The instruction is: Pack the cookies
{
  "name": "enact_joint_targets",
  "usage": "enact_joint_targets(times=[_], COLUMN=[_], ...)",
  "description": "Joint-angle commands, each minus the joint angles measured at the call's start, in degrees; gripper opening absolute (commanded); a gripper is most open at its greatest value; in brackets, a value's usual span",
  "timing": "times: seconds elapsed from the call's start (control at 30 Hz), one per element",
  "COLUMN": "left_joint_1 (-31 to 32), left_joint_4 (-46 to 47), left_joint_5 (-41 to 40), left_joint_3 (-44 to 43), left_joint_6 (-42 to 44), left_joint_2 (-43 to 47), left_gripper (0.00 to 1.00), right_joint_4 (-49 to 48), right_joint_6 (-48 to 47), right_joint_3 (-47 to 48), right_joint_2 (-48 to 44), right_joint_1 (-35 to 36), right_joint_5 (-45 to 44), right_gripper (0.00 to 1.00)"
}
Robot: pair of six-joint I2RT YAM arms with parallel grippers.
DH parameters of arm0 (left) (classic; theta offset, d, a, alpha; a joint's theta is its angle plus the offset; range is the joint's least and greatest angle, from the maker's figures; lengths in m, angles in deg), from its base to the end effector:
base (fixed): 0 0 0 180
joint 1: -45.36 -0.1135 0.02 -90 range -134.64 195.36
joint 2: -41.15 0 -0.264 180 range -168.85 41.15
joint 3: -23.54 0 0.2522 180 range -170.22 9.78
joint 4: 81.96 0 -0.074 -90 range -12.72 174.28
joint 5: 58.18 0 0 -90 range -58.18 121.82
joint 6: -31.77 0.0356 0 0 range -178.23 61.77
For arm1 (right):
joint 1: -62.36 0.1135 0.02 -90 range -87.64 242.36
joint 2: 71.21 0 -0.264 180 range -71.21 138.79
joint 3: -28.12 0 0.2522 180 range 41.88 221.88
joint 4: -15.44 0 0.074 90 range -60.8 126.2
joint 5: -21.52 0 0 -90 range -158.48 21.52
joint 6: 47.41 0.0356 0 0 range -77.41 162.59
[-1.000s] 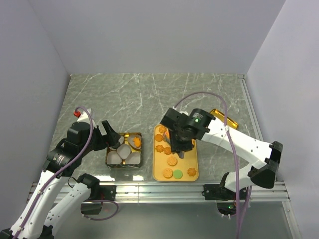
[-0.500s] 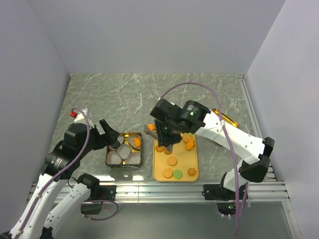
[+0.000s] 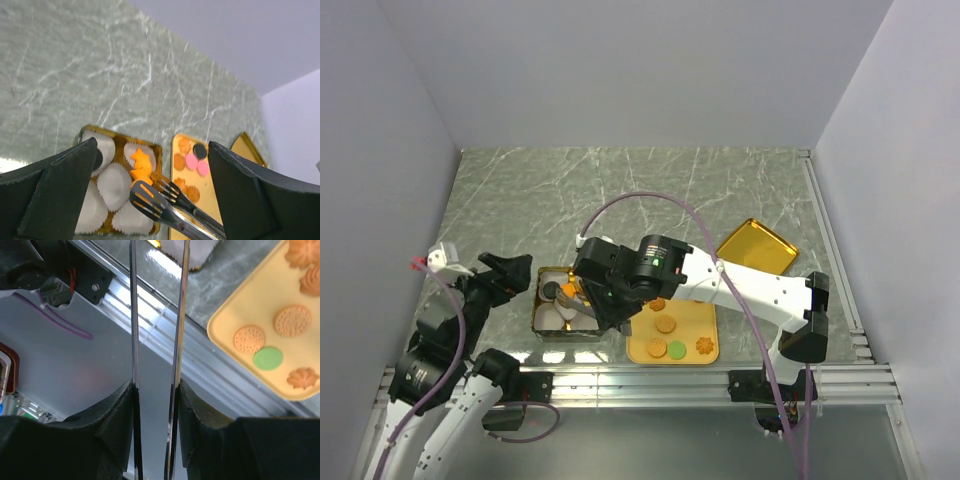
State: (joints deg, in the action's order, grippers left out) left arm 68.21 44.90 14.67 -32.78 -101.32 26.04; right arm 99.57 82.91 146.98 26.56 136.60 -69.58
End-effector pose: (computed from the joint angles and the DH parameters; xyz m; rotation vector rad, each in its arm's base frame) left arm 0.0599 -0.0138 0.3261 -0.5303 1.7249 -0.5638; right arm 0.0932 0.3277 0.3681 -0.8162 2.6985 0.5539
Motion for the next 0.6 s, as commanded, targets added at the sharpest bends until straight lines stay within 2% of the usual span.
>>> enact_joint_targets(times=[0.0,0.2,0.37,0.57], left_joint_1=[0.00,0.09,0.18,0.26], left_joint_4=[6.50,8.17,7.21,6.95], left_joint_5=[-3.68,-7.37,-7.46,-6.85], left_joint_3=[2.48,5.21,4.42,4.07], left_joint_6=[2.22,2.05,1.78,2.31], left_joint_2=[5.52,13.53,12.83,10.73], left_gripper=[0.99,0.99,0.99,0.99], right_joint_4=[-3.75,-6.47,-9.28,-9.11], right_joint_6=[-5.23,-8.58,-8.41,-8.68], right_joint_3=[2.12,-1.29,-5.77,-4.82], right_joint_2=[0.48,0.22,-2.06,-0.57], right_joint_1=[-0.23,-0.32,-0.15,-0.32], right_joint_5=[-2.58,-2.85,-2.33,-4.43], right_gripper=[0.29,0.29,0.29,0.29])
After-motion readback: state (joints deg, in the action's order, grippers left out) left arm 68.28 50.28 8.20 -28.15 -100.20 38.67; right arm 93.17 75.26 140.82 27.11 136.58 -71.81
